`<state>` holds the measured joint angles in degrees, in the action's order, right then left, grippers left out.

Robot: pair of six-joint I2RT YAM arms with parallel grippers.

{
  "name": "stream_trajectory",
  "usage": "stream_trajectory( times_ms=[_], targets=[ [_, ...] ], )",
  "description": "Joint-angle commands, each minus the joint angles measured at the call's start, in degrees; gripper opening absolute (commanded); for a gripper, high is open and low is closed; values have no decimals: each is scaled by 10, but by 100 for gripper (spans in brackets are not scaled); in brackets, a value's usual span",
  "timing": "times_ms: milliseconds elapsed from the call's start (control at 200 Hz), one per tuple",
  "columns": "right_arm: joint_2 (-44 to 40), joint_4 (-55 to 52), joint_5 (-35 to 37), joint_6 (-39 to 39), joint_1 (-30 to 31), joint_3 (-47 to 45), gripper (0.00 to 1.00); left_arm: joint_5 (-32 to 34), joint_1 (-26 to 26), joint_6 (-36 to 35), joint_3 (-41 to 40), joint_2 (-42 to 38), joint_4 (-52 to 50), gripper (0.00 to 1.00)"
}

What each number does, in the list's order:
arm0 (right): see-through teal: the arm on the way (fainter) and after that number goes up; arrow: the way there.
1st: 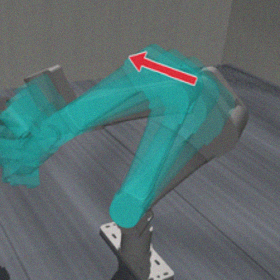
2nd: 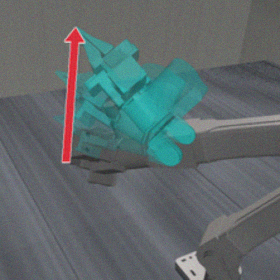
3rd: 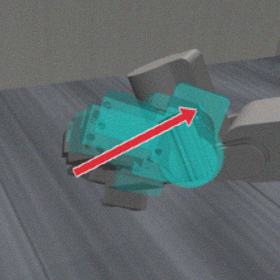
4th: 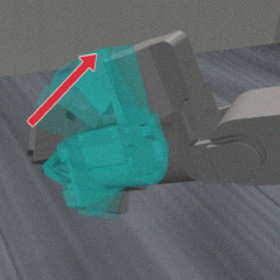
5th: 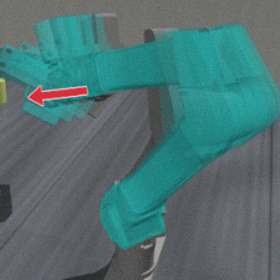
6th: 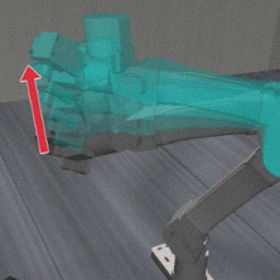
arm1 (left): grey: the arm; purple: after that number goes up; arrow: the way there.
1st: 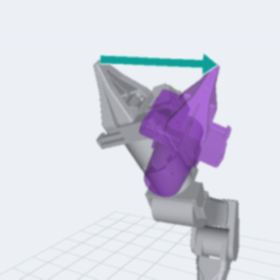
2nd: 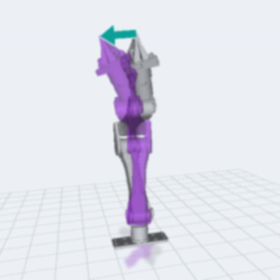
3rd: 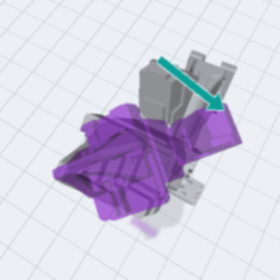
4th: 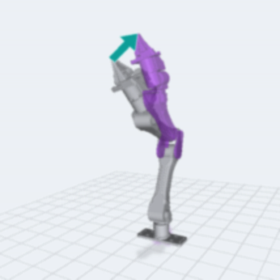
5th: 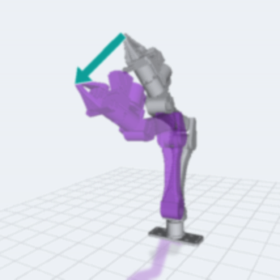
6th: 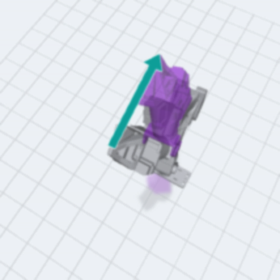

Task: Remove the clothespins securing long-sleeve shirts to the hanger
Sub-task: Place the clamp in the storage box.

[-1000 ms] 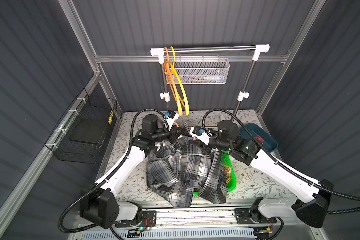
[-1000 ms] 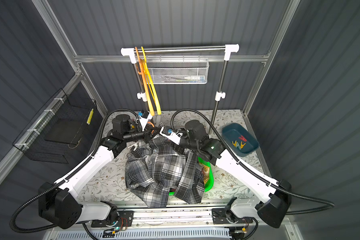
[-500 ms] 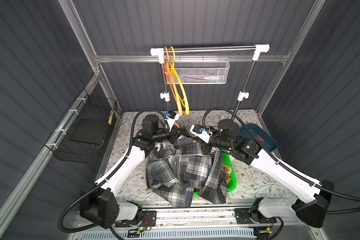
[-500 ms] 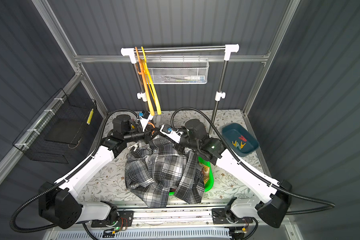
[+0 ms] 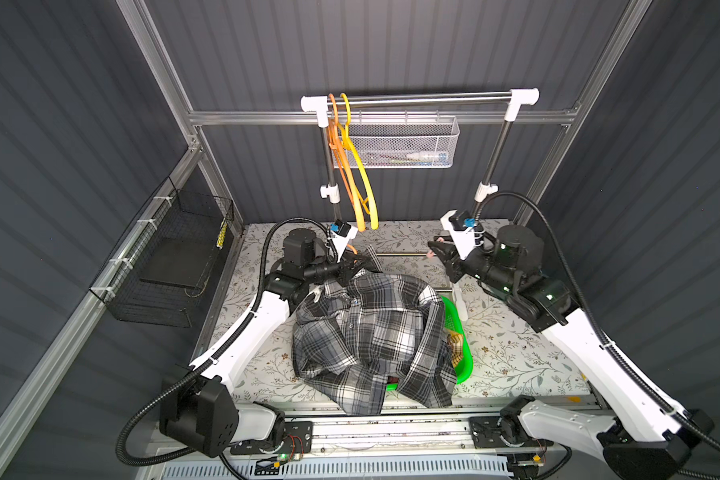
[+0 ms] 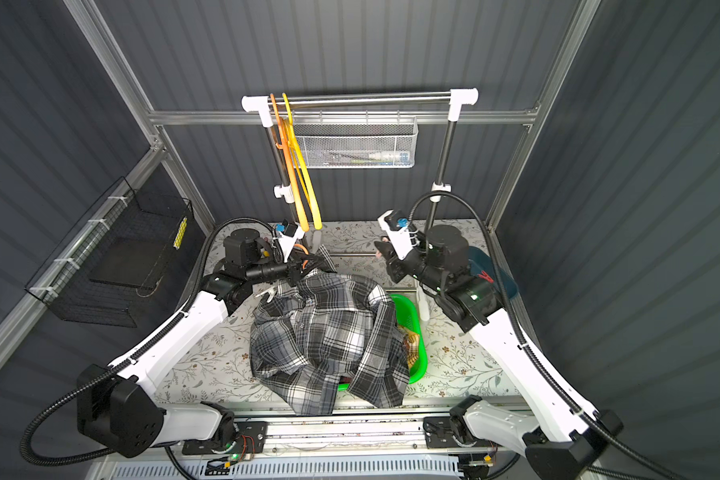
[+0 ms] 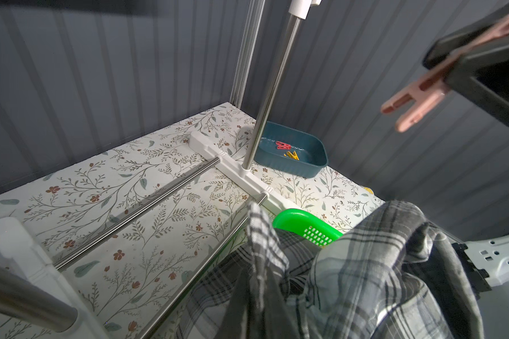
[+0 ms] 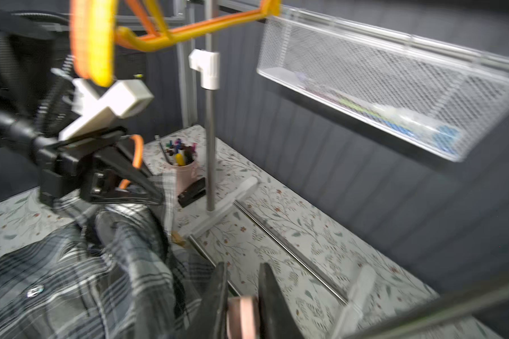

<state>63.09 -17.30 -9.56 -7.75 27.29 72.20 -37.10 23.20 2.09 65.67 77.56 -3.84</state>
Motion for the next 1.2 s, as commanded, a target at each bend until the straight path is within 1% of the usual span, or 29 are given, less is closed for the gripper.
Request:
stream_trajectory(
  times_ms=[0,115,210,350,440,495,590,721,731,776,801,836,871,931,991,1076,1141,1196],
  targets=[
    [-6,-6,6,119,-57,-44,0,-5,-4,-2,15,6,5,0],
    [7,-11,47,191,-125,-87,0,-6,-3,1,15,8,8,0],
    [36,-9,50,247,-196,-109,0,-7,-3,1,15,10,9,0],
    [68,37,75,286,-283,-139,0,-7,-3,2,13,12,10,0],
    [106,62,117,287,-317,-138,0,-6,-3,2,13,13,12,0],
    [133,80,128,290,-337,-138,0,-6,-4,3,14,13,13,0],
    [177,117,164,287,-356,-140,0,-5,-4,3,15,14,12,0],
    [245,128,178,293,-379,-109,0,-8,-4,5,17,18,15,0],
    [251,127,180,294,-380,-107,2,-8,-4,6,16,18,16,0],
    [270,119,183,299,-385,-90,27,-9,-4,11,16,20,20,0],
    [278,118,185,302,-388,-85,37,-11,-4,14,16,21,23,0],
    [283,126,185,302,-390,-82,47,-13,-4,16,15,21,25,0],
    [282,133,187,302,-390,-83,53,-14,-4,18,14,22,26,0],
    [270,138,177,305,-389,-86,58,-13,-4,19,12,21,27,0],
    [246,145,156,306,-386,-95,60,-12,-4,21,8,19,31,0],
    [202,155,161,294,-371,-115,63,-13,-4,23,8,20,35,0],
    [166,148,116,287,-361,-123,63,-13,-4,23,8,21,35,0],
    [133,139,58,277,-345,-129,64,-13,-5,23,9,23,35,0]
  ],
)
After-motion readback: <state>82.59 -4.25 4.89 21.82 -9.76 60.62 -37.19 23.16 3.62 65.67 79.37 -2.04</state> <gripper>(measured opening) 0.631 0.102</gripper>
